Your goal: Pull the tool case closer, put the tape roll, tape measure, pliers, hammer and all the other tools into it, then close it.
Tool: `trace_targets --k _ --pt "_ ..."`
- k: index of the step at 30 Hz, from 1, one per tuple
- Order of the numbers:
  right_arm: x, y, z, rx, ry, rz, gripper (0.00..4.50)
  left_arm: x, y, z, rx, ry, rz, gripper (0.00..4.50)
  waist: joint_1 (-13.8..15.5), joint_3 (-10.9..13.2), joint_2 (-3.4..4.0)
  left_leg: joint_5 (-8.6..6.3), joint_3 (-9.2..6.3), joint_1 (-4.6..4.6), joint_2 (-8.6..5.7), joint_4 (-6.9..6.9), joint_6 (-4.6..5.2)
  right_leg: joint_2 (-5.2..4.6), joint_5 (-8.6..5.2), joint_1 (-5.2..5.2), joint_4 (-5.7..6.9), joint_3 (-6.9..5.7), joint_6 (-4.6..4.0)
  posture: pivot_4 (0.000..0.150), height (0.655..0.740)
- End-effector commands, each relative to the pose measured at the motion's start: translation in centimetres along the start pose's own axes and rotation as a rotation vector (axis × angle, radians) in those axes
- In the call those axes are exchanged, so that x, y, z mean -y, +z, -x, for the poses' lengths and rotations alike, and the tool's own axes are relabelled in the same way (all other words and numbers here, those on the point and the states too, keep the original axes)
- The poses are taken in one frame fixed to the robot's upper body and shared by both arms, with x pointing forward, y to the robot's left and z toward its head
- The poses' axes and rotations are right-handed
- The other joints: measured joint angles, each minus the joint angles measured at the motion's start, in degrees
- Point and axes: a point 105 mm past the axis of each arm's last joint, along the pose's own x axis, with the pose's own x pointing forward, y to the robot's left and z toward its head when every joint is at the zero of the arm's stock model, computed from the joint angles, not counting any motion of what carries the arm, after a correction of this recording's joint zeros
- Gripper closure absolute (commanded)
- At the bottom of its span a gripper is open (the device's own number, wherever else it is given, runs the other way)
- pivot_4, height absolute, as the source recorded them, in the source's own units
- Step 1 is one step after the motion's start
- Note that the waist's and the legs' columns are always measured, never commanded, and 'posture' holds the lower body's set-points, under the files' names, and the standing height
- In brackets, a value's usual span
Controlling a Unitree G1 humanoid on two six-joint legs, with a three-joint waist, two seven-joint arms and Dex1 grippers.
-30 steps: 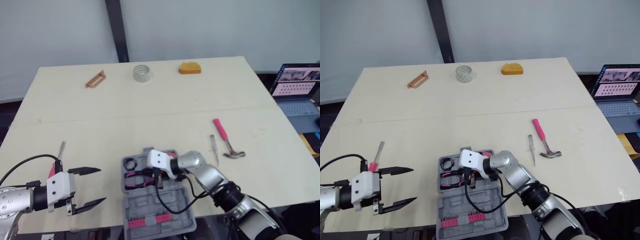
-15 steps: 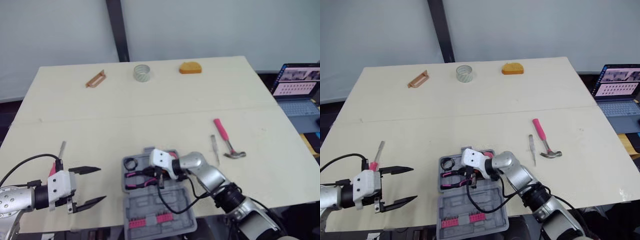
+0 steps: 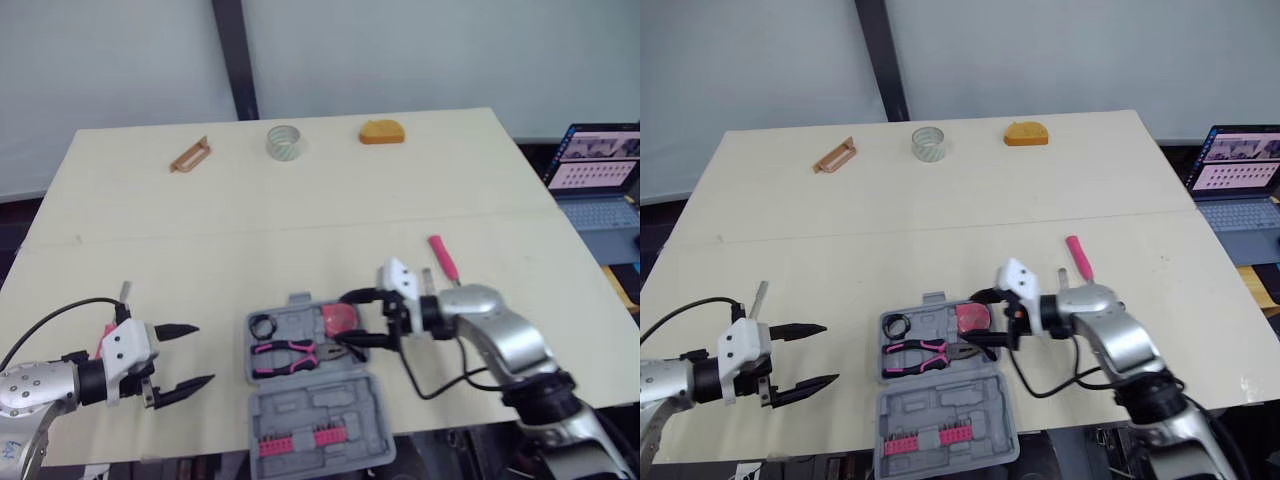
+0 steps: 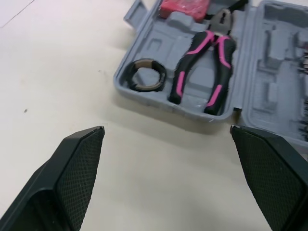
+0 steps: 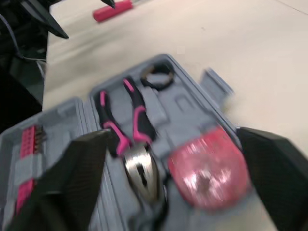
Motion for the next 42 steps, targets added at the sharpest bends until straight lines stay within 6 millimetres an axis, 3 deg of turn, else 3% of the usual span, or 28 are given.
trace_targets --k 1,7,13,20,34,38,42 --pt "0.6 -0.9 4.9 -0.023 -0.105 -0.03 0.03 -2.2 -0.9 3.0 0.006 0.188 0.119 0.0 0.1 0.0 -0.01 0.0 0.01 0.0 0.0 -0.02 0.01 0.0 0.0 0.0 -0.01 0.0 0.0 0.15 0.74" --pt "1.9 -3.6 11.3 -0.08 -0.331 -0.13 0.03 -3.8 -4.2 8.3 -0.077 0.422 0.218 0.0 0.0 0.2 -0.3 -0.07 0.38 0.07 0.06 -0.01 0.12 0.0 0.0 0.03 -0.18 0.03 0.01 0.15 0.74" --pt "3.1 -6.7 15.9 -0.137 -0.508 -0.204 0.03 -4.2 -7.0 12.0 -0.138 0.567 0.273 0.0 0.9 0.3 -0.38 -0.14 0.53 0.08 0.08 0.01 0.18 0.0 0.01 0.03 -0.33 0.09 0.01 0.15 0.74" --pt "3.4 -8.9 19.0 -0.196 -0.604 -0.248 0.03 -4.1 -9.4 15.4 -0.185 0.679 0.331 0.0 1.2 0.4 -0.41 -0.16 0.6 0.11 0.09 0.02 0.19 0.0 0.02 0.02 -0.31 0.14 0.03 0.15 0.74" --pt "3.2 -9.7 19.2 -0.202 -0.598 -0.251 0.03 -3.8 -9.7 15.8 -0.227 0.657 0.312 0.0 1.2 0.4 -0.42 -0.17 0.63 0.13 0.11 0.02 0.17 0.0 0.02 0.02 -0.29 0.15 0.03 0.15 0.74" --pt "3.0 -8.8 17.9 -0.186 -0.54 -0.225 0.03 -2.7 -8.8 13.4 -0.23 0.52 0.291 0.0 1.2 0.4 -0.42 -0.17 0.62 0.13 0.11 0.03 0.16 0.0 0.02 0.02 -0.29 0.15 0.03 0.15 0.74" --pt "1.9 -7.4 15.1 -0.175 -0.401 -0.196 0.03 -1.4 -6.8 9.4 -0.205 0.344 0.236 0.0 1.5 0.4 -0.41 -0.17 0.61 0.13 0.12 0.05 0.16 -0.01 0.02 0.03 -0.27 0.17 0.03 0.15 0.74"
